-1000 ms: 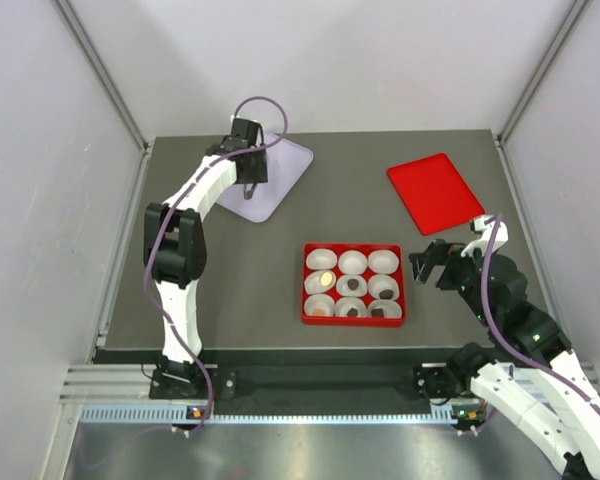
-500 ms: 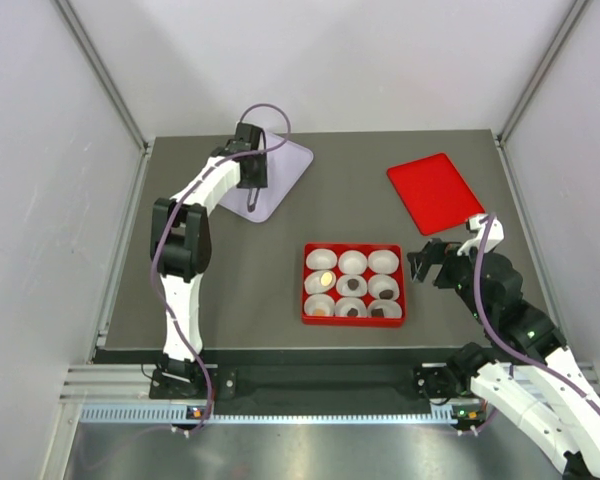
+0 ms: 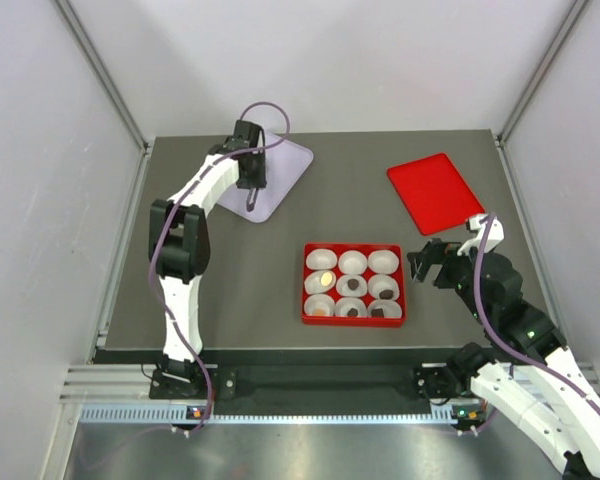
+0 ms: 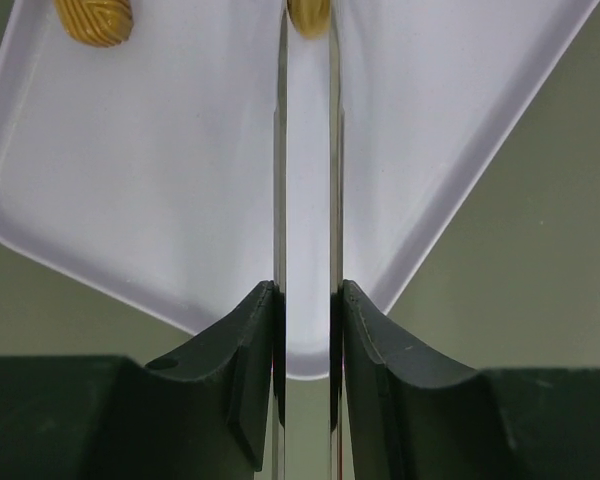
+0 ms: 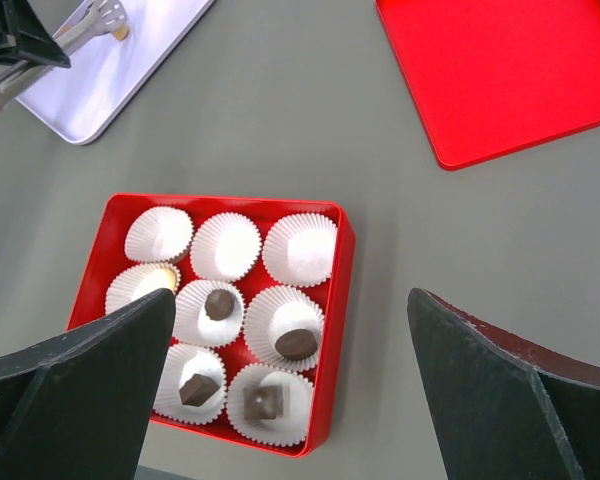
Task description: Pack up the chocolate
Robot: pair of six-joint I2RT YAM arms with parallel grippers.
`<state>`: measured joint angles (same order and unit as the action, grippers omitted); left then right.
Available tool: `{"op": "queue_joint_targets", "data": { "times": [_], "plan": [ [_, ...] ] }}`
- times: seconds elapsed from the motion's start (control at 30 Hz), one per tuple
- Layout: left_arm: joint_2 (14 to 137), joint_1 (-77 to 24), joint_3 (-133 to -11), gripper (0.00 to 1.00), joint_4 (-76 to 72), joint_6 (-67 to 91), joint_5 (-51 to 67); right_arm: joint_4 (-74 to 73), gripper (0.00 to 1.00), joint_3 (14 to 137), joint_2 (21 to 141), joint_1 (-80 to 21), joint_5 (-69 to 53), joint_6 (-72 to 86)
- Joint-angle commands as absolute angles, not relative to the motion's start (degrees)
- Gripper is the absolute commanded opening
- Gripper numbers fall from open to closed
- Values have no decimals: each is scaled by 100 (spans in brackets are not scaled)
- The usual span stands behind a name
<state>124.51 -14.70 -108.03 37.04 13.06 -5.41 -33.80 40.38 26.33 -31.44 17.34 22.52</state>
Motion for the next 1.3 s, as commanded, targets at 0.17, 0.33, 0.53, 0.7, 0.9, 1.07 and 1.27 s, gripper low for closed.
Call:
{"op": "queue_joint_targets", "data": {
  "times": [0.17, 0.33, 0.53, 0.7, 0.9, 1.07, 1.27],
  "plan": [
    [11374, -1521, -10521, 34, 3867, 1248, -694, -3252, 100, 4201, 2558, -3094, 1767, 2338],
    [11136, -1538, -10380, 35, 3937, 1239, -668, -3322, 100, 4210, 2514, -3094, 1749, 2382],
    [10916, -1661, -10187, 40, 3964, 1134, -352, -3340, 99, 4184, 2479, -3094, 1723, 2435],
    [10706, -1705, -10021, 41, 4403, 1283, -509, -3340, 100, 4192, 2522, -3094, 1731, 2408],
    [10205, -1749, -9458, 42, 4587, 1397, -562, -3313, 100, 4157, 2558, -3094, 1723, 2382],
    [9862, -1810, -9273, 47, 4693, 1292, -300, -3305, 100, 4131, 2540, -3094, 1714, 2408],
    [9730, -1881, -9044, 49, 4860, 1239, -474, -3278, 100, 4105, 2514, -3085, 1644, 2461]
  ]
}}
